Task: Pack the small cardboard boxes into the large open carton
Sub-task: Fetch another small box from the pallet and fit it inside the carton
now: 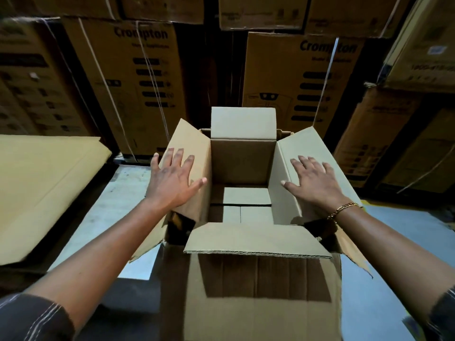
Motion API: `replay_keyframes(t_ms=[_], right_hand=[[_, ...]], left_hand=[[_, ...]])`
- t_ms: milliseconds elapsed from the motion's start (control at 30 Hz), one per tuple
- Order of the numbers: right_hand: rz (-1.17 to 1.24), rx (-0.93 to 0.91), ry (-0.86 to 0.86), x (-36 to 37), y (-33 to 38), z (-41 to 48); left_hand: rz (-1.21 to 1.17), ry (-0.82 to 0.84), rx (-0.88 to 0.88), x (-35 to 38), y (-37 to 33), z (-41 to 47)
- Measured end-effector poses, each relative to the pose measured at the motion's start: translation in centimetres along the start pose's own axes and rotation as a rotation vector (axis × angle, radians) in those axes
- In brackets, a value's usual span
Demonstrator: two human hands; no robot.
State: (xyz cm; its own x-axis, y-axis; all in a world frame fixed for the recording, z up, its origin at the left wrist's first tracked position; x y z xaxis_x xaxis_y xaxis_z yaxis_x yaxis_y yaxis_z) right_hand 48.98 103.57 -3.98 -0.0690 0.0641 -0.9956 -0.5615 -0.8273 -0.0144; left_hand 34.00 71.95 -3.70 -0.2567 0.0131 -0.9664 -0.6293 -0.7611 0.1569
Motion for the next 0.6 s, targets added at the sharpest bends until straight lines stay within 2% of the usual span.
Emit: replay_keyframes(t_ms=[133,267,433,600], right_hand=[[0.055,-0.077,-0.018,-1.9,3.5,-0.6],[0.212,-0.205,0.0,-4.2,9.5,-0.4],[0.509,-0.315,0.154,-6.7,20.3,0.6],[0.597,-0.449,0.204,-8.1,34.0,0.9]], left_hand=[[-0.108,-0.061,-0.053,-1.8,2.1,-2.0],[-0.301,-0.162,-0.147,-3.0,6.2,-4.5],[-0.594,-0.254,-0.348,-3.4,14.2,-8.7],[-0.686,-0.339,-0.505,-3.0,24.7,-14.6]])
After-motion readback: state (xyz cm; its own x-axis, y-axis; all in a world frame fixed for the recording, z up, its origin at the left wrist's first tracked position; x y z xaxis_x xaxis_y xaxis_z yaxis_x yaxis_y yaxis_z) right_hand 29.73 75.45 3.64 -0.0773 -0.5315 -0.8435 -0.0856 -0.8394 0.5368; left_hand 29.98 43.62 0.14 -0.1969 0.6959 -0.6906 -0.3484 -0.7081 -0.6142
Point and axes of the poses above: each hand's wrist, its own z-axis towards the middle knuckle, its own x-axis out of the palm, y = z × x, the point moved 3 cm from there along z, towards the middle knuckle, and after that the axes turned 9 degrees about x, right-handed, at the moved point
